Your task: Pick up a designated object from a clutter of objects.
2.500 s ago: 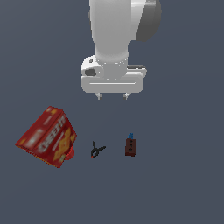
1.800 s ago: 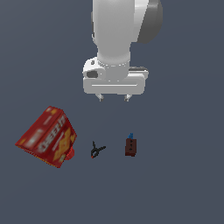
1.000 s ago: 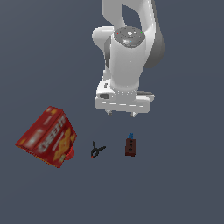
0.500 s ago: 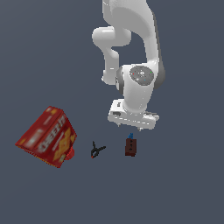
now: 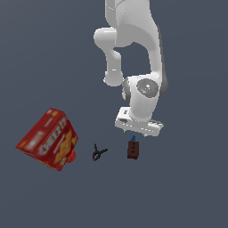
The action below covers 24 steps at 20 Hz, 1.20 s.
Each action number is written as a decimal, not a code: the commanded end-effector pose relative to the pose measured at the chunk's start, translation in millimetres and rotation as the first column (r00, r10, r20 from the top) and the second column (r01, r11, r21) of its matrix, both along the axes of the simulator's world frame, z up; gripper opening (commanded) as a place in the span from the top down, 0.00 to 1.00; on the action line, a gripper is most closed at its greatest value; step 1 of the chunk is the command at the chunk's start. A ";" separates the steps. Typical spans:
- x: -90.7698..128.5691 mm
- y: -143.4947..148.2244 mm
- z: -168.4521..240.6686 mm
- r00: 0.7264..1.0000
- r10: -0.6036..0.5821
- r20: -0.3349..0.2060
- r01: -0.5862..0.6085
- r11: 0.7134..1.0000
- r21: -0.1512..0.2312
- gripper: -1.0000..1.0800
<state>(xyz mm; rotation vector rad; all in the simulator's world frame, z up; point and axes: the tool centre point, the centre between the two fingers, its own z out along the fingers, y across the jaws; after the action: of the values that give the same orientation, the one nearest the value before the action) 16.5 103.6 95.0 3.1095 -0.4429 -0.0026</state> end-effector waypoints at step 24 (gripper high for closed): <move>-0.3 1.0 -52.5 1.000 -0.005 0.002 0.005 1.000 0.000 1.00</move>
<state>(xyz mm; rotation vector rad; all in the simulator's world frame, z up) 16.2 104.8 42.8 3.1092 -0.4498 -0.0001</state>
